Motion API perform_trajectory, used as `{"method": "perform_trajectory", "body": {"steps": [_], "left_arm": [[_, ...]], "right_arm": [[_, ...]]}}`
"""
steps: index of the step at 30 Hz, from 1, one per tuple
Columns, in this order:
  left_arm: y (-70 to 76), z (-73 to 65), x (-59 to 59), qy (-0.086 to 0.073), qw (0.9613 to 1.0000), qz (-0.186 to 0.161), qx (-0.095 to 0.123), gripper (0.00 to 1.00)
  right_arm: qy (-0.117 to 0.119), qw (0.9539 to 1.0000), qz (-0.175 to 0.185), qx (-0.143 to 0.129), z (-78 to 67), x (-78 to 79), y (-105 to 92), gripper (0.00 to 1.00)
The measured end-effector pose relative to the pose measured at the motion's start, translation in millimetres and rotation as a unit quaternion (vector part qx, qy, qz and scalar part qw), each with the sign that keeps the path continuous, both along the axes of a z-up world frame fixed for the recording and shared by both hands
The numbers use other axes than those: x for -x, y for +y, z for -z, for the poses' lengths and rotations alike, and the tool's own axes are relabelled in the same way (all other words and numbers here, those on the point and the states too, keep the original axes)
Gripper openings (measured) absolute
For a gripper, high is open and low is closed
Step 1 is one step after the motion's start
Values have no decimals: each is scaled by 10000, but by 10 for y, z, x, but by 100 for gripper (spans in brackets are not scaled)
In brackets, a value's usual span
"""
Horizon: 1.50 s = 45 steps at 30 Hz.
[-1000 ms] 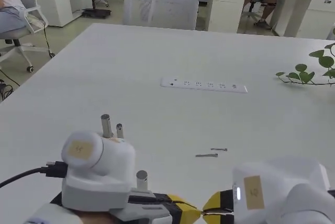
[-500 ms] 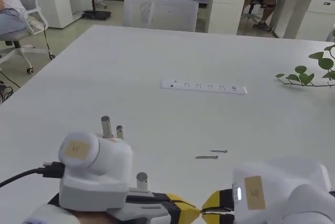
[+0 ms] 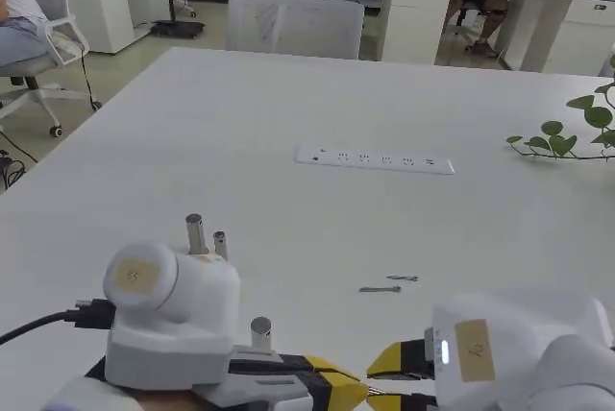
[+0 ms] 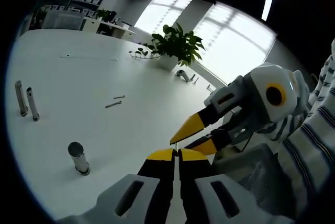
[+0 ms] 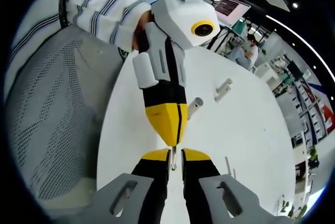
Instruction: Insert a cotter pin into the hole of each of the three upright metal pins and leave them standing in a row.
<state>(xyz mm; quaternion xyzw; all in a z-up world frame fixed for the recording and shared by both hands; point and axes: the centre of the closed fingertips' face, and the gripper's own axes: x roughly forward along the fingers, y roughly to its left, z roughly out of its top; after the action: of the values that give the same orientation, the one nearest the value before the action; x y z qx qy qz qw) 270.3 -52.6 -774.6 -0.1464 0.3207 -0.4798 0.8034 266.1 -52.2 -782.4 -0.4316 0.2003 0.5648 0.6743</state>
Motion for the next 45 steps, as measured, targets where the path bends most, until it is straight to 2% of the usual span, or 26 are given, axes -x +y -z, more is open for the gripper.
{"method": "perform_trajectory", "body": {"steps": [4, 5, 10, 12, 14, 19, 21, 23, 28, 31, 39, 45], "left_arm": [[2, -10, 10, -70, 10000, 36, 15, 0], [3, -19, 6, -159, 9999, 44, 16, 0], [5, -33, 39, -372, 9991, 180, -7, 0], [10, -34, 43, -342, 9992, 181, 13, 0], [19, -45, 53, -486, 9985, 245, 2, 0], [38, -69, 63, -704, 9968, 366, -4, 0], [44, -82, 74, -797, 9958, 441, 10, 0], [48, -108, 81, -980, 9938, 529, 38, 0], [54, -151, 106, -1165, 9908, 674, 109, 0], [57, -160, 129, -1153, 9905, 739, 140, 0], [61, -208, 195, -1390, 9853, 968, 214, 0], [72, -224, 245, -1437, 9832, 1096, 240, 0]], "right_arm": [[-3, 10000, 13, -40, -13, -1, -10, 11], [7, 10000, 22, -60, -18, -2, -14, 11], [183, 9996, 63, -214, -53, 3, -33, 12], [343, 9989, 91, -301, -65, 9, -46, 13], [521, 9980, 140, -338, -58, 20, -64, 14], [999, 9930, 212, -589, -97, 24, -118, 15], [1122, 9914, 218, -635, -115, 16, -148, 15], [1213, 9902, 212, -660, -122, 15, -171, 15], [1540, 9847, 173, -792, -148, 41, -193, 14], [1662, 9830, 136, -771, -142, 64, -204, 14], [2004, 9762, 4, -834, -145, 165, -158, 13], [2212, 9708, -84, -931, -164, 231, -107, 13]]}}
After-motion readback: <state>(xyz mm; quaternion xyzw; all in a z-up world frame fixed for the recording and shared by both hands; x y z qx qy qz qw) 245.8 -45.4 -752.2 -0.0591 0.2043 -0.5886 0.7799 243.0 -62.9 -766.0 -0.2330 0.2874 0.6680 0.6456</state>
